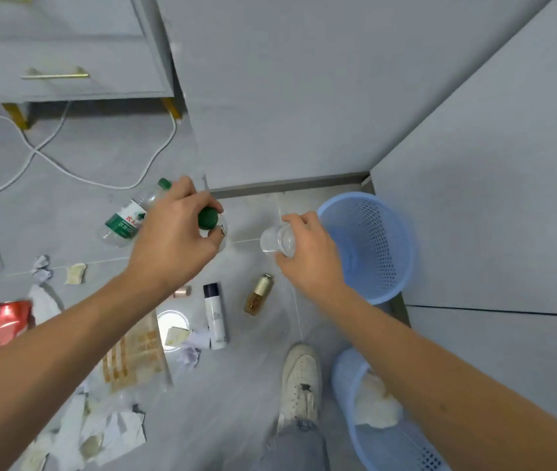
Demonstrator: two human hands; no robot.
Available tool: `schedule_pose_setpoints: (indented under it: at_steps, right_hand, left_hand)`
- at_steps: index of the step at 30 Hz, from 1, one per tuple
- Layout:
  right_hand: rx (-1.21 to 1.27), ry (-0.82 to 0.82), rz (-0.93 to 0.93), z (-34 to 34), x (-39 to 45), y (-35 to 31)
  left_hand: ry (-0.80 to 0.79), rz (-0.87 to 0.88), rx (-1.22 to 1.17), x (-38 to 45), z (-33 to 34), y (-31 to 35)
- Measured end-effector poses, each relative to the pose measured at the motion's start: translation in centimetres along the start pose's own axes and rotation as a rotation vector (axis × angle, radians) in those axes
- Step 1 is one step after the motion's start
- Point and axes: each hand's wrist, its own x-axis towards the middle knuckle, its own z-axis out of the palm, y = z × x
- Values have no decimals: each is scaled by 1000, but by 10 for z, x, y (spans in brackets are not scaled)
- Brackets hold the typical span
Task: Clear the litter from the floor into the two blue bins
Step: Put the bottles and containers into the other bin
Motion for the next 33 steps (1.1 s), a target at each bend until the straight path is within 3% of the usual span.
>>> schedule_pose_setpoints:
  at_steps: [6,11,25,33]
  right_hand:
    - [67,92,241,-111,-31,64]
    - [-15,93,316,-121,-38,122]
    - [-216,-114,243,-11,3,213]
    - [-223,-194,262,9,10,217]
  left_hand:
    - [-57,117,-97,41,-6,135]
    - [-165,178,-97,67,44,190]
    - [-561,277,262,89,229,147]
    - [-546,359,356,90,241,140]
